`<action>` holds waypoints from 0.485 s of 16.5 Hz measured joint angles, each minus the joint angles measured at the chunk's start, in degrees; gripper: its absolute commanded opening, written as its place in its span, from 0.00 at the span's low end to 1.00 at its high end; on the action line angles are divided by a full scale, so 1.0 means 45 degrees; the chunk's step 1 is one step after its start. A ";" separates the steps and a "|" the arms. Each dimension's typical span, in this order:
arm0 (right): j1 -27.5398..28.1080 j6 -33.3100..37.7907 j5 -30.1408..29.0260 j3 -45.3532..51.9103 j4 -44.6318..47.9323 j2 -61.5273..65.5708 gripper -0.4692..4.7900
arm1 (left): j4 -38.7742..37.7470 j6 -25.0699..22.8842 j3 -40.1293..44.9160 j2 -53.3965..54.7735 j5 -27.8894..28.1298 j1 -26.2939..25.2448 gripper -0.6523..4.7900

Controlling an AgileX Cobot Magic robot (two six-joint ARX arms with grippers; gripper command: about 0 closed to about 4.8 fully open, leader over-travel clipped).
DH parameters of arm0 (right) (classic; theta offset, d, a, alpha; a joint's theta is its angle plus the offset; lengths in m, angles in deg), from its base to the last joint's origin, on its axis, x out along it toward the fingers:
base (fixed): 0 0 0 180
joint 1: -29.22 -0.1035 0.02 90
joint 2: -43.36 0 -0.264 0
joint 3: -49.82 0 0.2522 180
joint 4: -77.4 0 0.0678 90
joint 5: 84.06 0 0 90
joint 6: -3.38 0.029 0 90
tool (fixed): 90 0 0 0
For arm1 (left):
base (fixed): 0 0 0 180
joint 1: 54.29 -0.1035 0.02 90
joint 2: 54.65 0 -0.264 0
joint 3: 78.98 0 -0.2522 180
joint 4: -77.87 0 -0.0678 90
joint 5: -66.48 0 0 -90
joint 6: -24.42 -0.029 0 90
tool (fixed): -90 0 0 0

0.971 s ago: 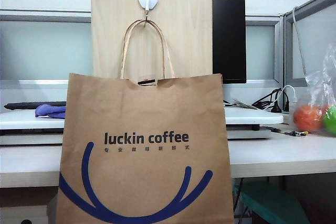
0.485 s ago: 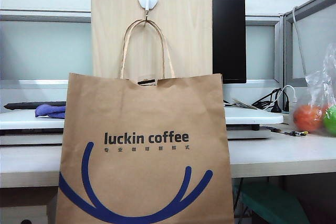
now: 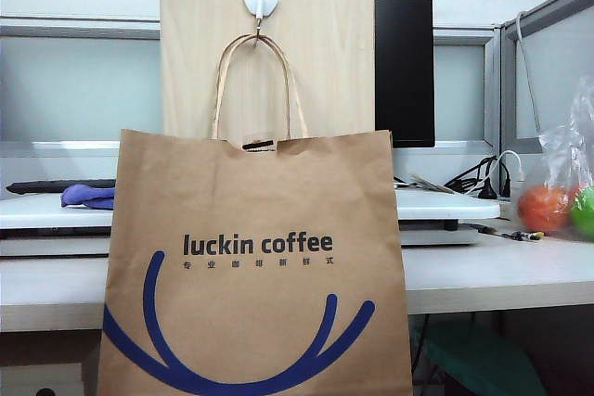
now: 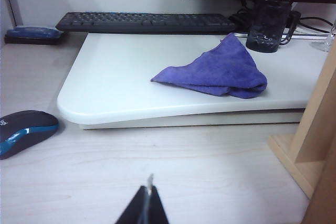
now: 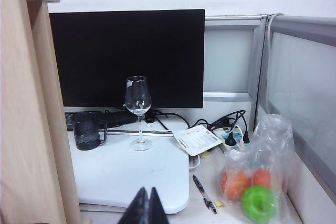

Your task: Pick up the paper bag and hang it on the hook.

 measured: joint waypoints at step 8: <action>0.3303 0.0175 -0.0622 0.0520 0.0024 -0.0316 0.09 | 0.0000 0.0000 0.0000 0.0000 0.0000 0.0000 0.11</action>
